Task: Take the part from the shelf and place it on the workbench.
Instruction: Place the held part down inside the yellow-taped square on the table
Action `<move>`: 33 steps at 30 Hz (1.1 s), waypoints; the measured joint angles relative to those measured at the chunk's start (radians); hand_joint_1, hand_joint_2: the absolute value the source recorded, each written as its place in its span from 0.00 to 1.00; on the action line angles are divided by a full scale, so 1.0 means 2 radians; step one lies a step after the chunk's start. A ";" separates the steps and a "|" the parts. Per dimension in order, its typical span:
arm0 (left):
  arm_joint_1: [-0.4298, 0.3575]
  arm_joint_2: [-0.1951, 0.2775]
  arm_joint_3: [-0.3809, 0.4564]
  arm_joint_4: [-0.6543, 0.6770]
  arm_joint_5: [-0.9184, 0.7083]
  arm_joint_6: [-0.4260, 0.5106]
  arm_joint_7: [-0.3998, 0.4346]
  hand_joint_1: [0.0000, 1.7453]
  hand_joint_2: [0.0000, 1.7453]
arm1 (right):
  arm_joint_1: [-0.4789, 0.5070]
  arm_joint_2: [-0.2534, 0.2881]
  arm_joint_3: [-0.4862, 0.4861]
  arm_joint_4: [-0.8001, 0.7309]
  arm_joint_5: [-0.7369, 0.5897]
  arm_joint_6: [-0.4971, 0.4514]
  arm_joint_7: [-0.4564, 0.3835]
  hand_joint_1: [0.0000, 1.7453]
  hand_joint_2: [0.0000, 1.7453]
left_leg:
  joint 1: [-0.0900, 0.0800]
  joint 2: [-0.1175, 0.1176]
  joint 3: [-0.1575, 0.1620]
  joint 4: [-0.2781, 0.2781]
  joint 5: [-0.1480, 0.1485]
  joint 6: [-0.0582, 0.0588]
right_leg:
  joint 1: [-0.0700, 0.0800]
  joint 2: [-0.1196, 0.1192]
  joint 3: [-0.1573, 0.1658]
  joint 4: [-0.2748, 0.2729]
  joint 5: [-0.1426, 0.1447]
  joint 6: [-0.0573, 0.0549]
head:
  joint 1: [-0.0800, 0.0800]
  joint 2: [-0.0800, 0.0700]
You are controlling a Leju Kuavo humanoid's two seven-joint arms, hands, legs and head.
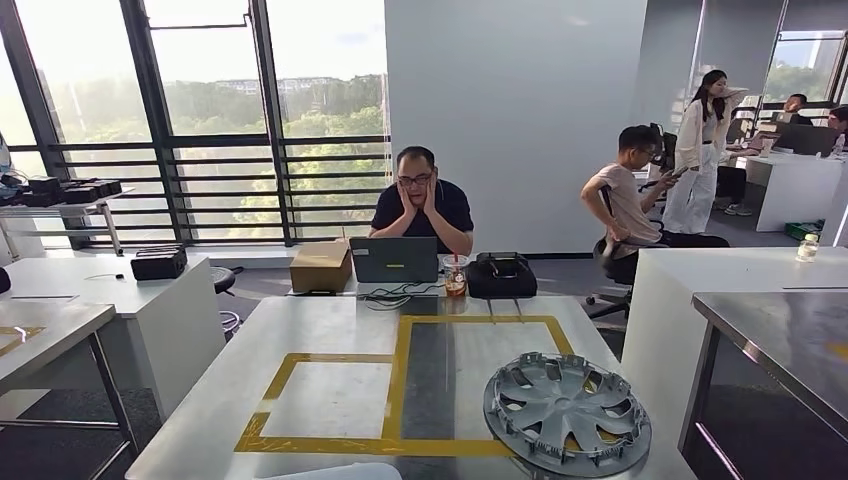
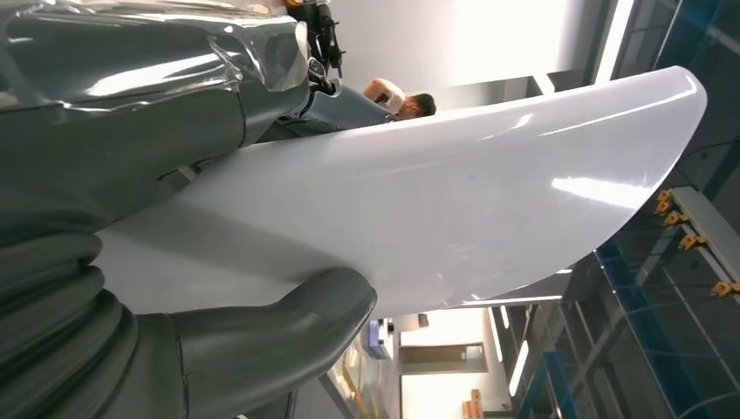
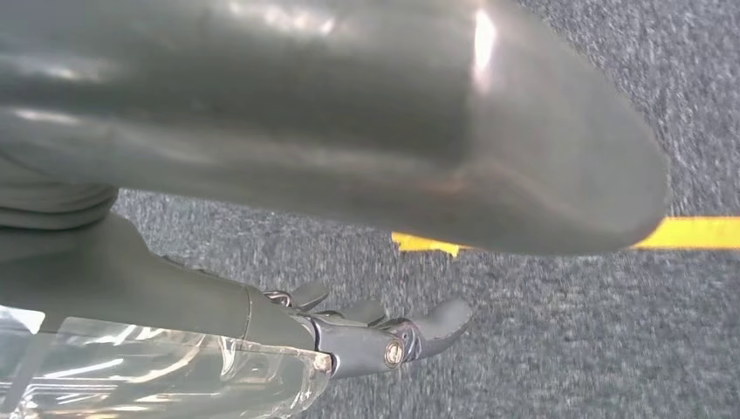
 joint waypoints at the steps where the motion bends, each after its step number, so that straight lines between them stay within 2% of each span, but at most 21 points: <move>1: 0.000 0.000 0.000 0.000 0.000 0.000 0.000 1.00 1.00 | 0.000 0.000 0.000 0.000 0.000 0.000 0.000 0.00 0.00 | -0.001 0.000 0.003 -0.004 -0.001 0.002 | 0.000 -0.001 0.001 -0.003 -0.001 0.003 | 0.000 0.000; 3: 0.000 0.000 0.001 -0.001 0.000 0.000 0.000 1.00 1.00 | 0.000 0.000 0.000 0.000 0.000 0.000 0.000 0.00 0.00 | 0.001 0.000 0.015 -0.017 0.001 0.006 | 0.001 -0.003 0.000 0.004 -0.005 0.006 | 0.001 0.000; 4: 0.000 0.000 0.001 -0.001 0.000 0.000 0.000 1.00 1.00 | 0.000 0.000 0.000 0.000 0.000 0.000 -0.001 0.00 0.00 | 0.002 0.000 0.021 -0.024 0.001 0.008 | 0.001 -0.004 -0.008 0.022 -0.012 0.005 | 0.001 0.000; 7: 0.000 -0.001 0.000 0.000 0.000 0.000 0.000 1.00 1.00 | 0.001 -0.001 0.000 0.000 0.000 0.000 -0.001 0.00 0.00 | 0.002 -0.001 0.030 -0.028 -0.004 0.013 | 0.001 -0.004 -0.067 0.120 -0.041 0.003 | 0.003 0.000; 8: 0.001 -0.001 -0.001 0.000 0.000 0.000 0.000 1.00 1.00 | 0.002 -0.002 0.000 0.000 0.000 0.000 -0.001 0.00 0.00 | 0.002 -0.002 0.033 -0.028 -0.007 0.013 | 0.000 -0.004 -0.082 0.138 -0.041 0.005 | 0.003 0.000; 9: 0.002 -0.001 -0.001 0.000 0.000 0.000 0.000 1.00 1.00 | 0.003 -0.002 0.000 0.000 0.000 0.000 -0.001 0.00 0.00 | 0.002 -0.003 0.037 -0.028 -0.010 0.012 | -0.001 -0.004 -0.088 0.137 -0.033 0.010 | 0.003 0.000; 10: 0.002 -0.001 -0.001 0.000 0.000 0.000 0.000 1.00 1.00 | 0.003 -0.003 0.000 0.000 0.000 0.000 -0.001 0.00 0.00 | 0.002 -0.004 0.042 -0.027 -0.014 0.010 | -0.002 -0.005 -0.083 0.116 -0.017 0.016 | 0.004 0.000; 12: 0.002 -0.001 -0.001 0.000 0.000 0.000 0.000 1.00 1.00 | 0.003 -0.004 0.000 0.000 0.000 0.000 -0.001 0.00 0.00 | 0.002 -0.004 0.049 -0.023 -0.025 0.005 | -0.005 -0.005 -0.057 0.045 0.021 0.025 | 0.005 0.000; 14: 0.002 0.000 -0.001 0.000 0.000 0.000 0.000 1.00 1.00 | 0.003 -0.004 0.000 0.000 0.000 0.000 -0.001 0.00 0.00 | 0.000 -0.004 0.050 -0.016 -0.037 -0.001 | -0.005 -0.005 -0.039 0.005 0.037 0.020 | 0.005 0.000; 16: 0.002 0.000 0.000 0.000 0.000 0.000 0.000 1.00 1.00 | 0.003 -0.004 0.000 0.000 0.001 0.001 -0.001 0.00 0.00 | 0.000 -0.004 0.051 -0.013 -0.045 -0.006 | -0.003 -0.005 -0.035 0.002 0.032 0.008 | 0.004 0.000; 18: 0.003 0.000 0.000 -0.001 -0.001 0.000 0.000 1.00 1.00 | 0.003 -0.004 0.000 0.000 0.002 0.001 -0.001 0.00 0.00 | 0.003 -0.003 0.051 -0.005 -0.053 -0.010 | -0.004 -0.004 -0.031 0.001 0.028 0.001 | 0.003 0.000; 20: 0.003 0.000 0.002 -0.001 -0.001 0.000 0.000 1.00 1.00 | 0.002 -0.004 0.000 0.000 0.003 0.002 -0.001 0.00 0.00 | 0.006 -0.003 0.030 0.040 -0.073 -0.016 | -0.006 -0.003 -0.024 0.001 0.022 -0.005 | 0.002 0.000; 22: 0.004 0.000 0.004 -0.002 -0.002 0.000 0.000 1.00 1.00 | 0.002 -0.004 0.000 0.000 0.003 0.002 -0.001 0.00 0.00 | 0.008 -0.002 -0.015 0.113 -0.096 -0.021 | -0.006 -0.003 -0.017 0.001 0.016 -0.008 | 0.001 0.000; 23: 0.005 0.000 0.004 -0.002 -0.002 0.000 0.000 1.00 1.00 | 0.002 -0.004 0.000 0.000 0.003 0.002 -0.001 0.00 0.00 | 0.009 -0.002 -0.035 0.137 -0.097 -0.022 | -0.006 -0.003 -0.013 0.001 0.012 -0.008 | 0.001 0.000; 24: 0.005 0.000 0.004 -0.002 -0.002 0.000 0.000 1.00 1.00 | 0.002 -0.004 0.000 0.000 0.003 0.002 -0.001 0.00 0.00 | 0.010 -0.002 -0.047 0.143 -0.088 -0.022 | -0.006 -0.002 -0.008 0.001 0.008 -0.007 | 0.001 0.000; 25: 0.006 0.000 0.004 -0.002 -0.002 0.000 0.000 1.00 1.00 | 0.002 -0.004 0.000 0.000 0.003 0.002 -0.001 0.00 0.00 | 0.011 -0.002 -0.048 0.129 -0.068 -0.021 | -0.006 -0.001 -0.002 0.001 0.004 -0.006 | 0.000 0.000; 27: 0.006 0.001 0.005 -0.002 -0.002 0.000 0.000 1.00 1.00 | 0.002 -0.003 0.000 0.000 0.003 0.002 -0.001 0.00 0.00 | 0.009 -0.002 -0.029 0.061 -0.016 -0.016 | -0.005 0.000 0.010 0.000 -0.005 -0.004 | 0.000 0.000; 28: 0.006 0.001 0.005 -0.002 -0.002 0.000 0.000 1.00 1.00 | 0.002 -0.003 0.000 0.000 0.003 0.002 -0.001 0.00 0.00 | 0.008 -0.002 -0.017 0.030 0.000 -0.013 | -0.004 0.001 0.014 0.000 -0.009 -0.002 | 0.000 0.000; 29: 0.006 0.001 0.005 -0.002 -0.002 0.000 0.000 1.00 1.00 | 0.001 -0.002 0.000 0.000 0.003 0.002 -0.001 0.00 0.00 | 0.006 -0.001 -0.010 0.011 0.008 -0.010 | -0.003 0.002 0.016 -0.001 -0.013 0.001 | 0.000 0.000; 31: 0.006 0.001 0.005 -0.002 -0.002 0.000 0.000 1.00 1.00 | 0.000 -0.002 0.000 0.000 0.003 0.002 -0.001 0.00 0.00 | 0.003 -0.001 -0.005 0.002 0.004 -0.005 | -0.002 0.002 0.017 -0.004 -0.016 0.006 | 0.000 0.000; 33: 0.006 0.001 0.005 -0.003 -0.002 0.000 0.000 1.00 1.00 | -0.001 -0.002 0.000 0.000 0.003 0.002 -0.001 0.00 0.00 | 0.005 -0.002 0.001 -0.006 0.003 0.000 | -0.001 -0.001 0.019 -0.004 -0.020 0.009 | 0.001 0.000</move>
